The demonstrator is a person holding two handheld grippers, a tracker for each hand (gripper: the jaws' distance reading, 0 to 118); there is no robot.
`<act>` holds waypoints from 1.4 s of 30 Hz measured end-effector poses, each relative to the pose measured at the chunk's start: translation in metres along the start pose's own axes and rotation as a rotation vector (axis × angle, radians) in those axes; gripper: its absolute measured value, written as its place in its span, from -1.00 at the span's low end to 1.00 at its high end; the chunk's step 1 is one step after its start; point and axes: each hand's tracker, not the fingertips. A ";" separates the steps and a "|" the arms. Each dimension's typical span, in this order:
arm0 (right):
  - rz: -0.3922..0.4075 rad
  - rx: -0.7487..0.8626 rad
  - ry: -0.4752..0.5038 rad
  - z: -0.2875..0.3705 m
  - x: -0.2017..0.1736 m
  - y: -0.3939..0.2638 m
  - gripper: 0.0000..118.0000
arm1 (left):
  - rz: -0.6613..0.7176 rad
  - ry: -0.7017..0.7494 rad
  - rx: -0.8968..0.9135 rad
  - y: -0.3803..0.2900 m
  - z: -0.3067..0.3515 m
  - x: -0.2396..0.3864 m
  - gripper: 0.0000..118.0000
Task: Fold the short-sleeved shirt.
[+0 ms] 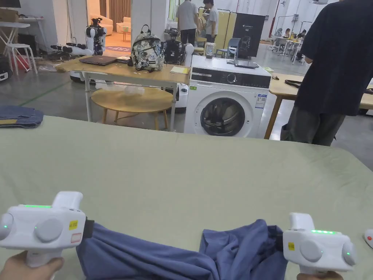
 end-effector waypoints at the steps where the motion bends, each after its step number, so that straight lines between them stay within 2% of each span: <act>1: 0.000 0.036 -0.008 0.011 0.004 0.005 -0.99 | 0.001 0.004 0.019 0.005 0.008 -0.003 -1.00; 4: 0.013 0.122 -0.048 0.038 0.013 0.021 -0.99 | -0.002 0.030 0.089 0.020 0.036 -0.010 -1.00; 10: -0.032 0.217 -0.054 0.079 0.036 0.058 -0.99 | 0.044 0.087 0.206 0.057 0.094 -0.037 -1.00; 23: -0.068 0.453 -0.096 0.162 0.026 0.152 -0.99 | 0.059 0.180 0.363 0.149 0.175 -0.073 -1.00; 32: -0.086 0.534 -0.111 0.183 0.014 0.226 -0.99 | 0.061 0.234 0.409 0.223 0.183 -0.097 -1.00; 42: -0.089 0.582 -0.135 0.169 0.000 0.282 -0.99 | 0.101 0.246 0.453 0.271 0.171 -0.104 -1.00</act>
